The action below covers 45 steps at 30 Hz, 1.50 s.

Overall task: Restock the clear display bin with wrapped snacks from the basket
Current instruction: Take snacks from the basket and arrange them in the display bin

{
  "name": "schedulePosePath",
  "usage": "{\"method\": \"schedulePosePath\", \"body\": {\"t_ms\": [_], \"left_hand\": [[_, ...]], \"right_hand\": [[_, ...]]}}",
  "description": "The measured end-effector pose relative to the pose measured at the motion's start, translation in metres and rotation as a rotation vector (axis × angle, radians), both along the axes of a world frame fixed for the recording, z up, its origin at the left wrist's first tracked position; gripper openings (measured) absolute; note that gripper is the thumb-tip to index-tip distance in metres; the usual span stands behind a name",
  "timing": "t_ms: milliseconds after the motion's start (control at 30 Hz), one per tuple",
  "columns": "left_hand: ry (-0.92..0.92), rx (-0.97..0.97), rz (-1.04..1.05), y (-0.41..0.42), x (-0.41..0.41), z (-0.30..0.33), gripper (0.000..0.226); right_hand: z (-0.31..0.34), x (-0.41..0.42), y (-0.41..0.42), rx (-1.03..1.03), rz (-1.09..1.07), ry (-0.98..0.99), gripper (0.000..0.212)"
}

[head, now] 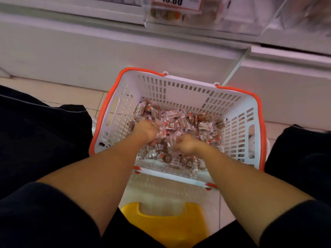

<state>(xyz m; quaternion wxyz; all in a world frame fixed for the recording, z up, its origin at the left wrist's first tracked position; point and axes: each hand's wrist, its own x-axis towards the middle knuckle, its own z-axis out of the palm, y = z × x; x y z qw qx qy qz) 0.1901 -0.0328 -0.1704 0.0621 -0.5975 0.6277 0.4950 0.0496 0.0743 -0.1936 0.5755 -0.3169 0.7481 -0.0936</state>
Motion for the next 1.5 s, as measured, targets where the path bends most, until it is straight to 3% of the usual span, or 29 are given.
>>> {"method": "schedulePosePath", "body": {"t_ms": [133,233,333,500,667,800,1067,1200,1333,1500], "left_hand": [[0.154,0.064,0.133,-0.006,-0.008,0.020,0.035],[0.418,0.104,0.134,-0.007,-0.033,0.056,0.033],[0.713,0.114,0.058,-0.002,-0.064,0.112,0.041],[0.949,0.132,-0.109,0.003,-0.094,0.201,0.029],[0.911,0.129,-0.194,0.004,-0.090,0.259,0.028],[0.845,0.243,-0.212,-0.012,-0.069,0.288,0.032],[0.737,0.449,-0.456,-0.033,-0.058,0.293,0.050],[0.752,0.531,-0.477,-0.035,-0.059,0.290,0.039],[0.813,0.408,-0.364,-0.044,-0.064,0.285,0.044],[0.823,0.362,-0.386,-0.046,-0.062,0.288,0.044]], "right_hand": [[0.104,-0.047,-0.021,-0.109,0.039,-0.211,0.013],[0.177,-0.062,-0.027,-0.204,0.141,-0.121,0.023],[0.235,-0.069,-0.015,-0.412,0.089,0.051,0.027],[0.303,-0.085,0.016,-0.665,-0.059,0.136,0.027],[0.329,-0.088,0.018,-0.796,-0.162,0.124,0.040],[0.343,-0.090,0.007,-0.792,-0.109,0.058,0.034],[0.340,-0.095,0.000,-0.823,-0.057,0.019,0.033],[0.339,-0.097,-0.001,-0.837,0.020,0.051,0.036],[0.344,-0.104,0.000,-0.864,0.066,0.140,0.057],[0.340,-0.092,-0.001,-1.011,0.057,0.148,0.036]]}}
